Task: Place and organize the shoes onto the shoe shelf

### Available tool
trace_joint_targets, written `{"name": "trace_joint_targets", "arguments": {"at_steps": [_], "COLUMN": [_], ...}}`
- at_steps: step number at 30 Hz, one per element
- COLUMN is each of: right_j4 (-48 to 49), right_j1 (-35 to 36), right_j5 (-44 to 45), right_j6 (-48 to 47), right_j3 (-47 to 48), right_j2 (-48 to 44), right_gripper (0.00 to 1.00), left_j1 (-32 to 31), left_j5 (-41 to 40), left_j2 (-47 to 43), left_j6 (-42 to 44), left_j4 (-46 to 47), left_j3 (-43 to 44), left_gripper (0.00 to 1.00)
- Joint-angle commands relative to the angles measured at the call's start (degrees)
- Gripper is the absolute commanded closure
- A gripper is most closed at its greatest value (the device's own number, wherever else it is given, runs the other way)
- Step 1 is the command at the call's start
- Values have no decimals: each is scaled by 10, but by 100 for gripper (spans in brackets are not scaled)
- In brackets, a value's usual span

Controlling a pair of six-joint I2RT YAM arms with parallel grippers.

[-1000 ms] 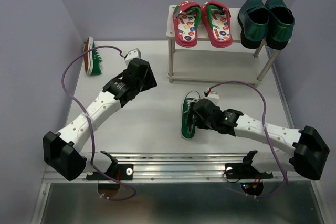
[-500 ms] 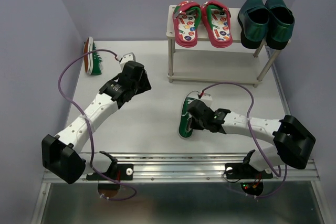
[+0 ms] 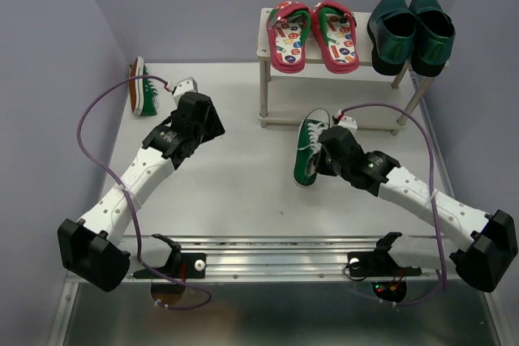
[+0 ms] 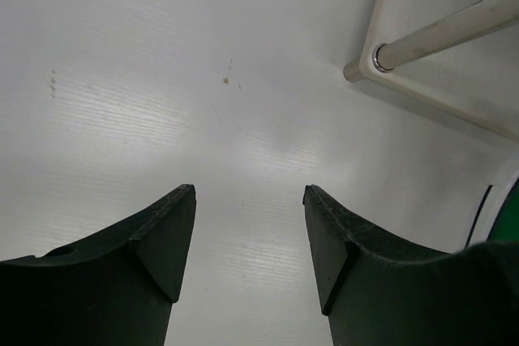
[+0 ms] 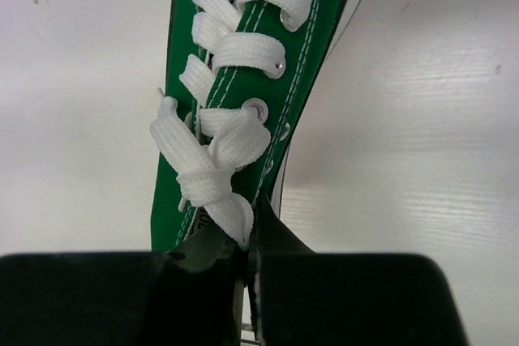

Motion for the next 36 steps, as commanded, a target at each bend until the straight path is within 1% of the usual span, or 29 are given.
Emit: {"name": "trace_joint_targets", "arguments": {"at_steps": [1,3,4,8,10,13,17,24,30,36], "right_j4": [19,21,25,71,95,134,229,335,341,350], "right_j1": [-38,-55,-76,-119,-129,-142,-147,-147,-152,-152], "right_j5": [12,16,12,-6,-9,-7,-10,12,26,33], "right_j6": [-77,-104,-125,-171,-198,-222,-257,-276,-267,-248], "right_j3": [75,95,115,159,183,193,191,188,227,214], "right_j2": [-1,16,35,91,128,159,195,242,296,304], "right_gripper": [99,99,99,99,99,99,99,99,99,99], "left_j1": [6,8,8,9,9,10,13,19,25,31], "left_j5": [-13,-12,-11,-4,-4,-5,-6,-7,-5,-6], "left_j2": [-28,-29,-29,-24,-22,-23,-26,-38,-43,-45], "left_j6": [9,7,5,2,2,2,1,-1,-1,2], "left_j4": [1,1,4,9,11,11,11,9,9,10], "left_j3": [28,29,29,31,32,29,25,15,11,11], "left_gripper": [34,34,34,34,34,34,34,34,34,34]}}
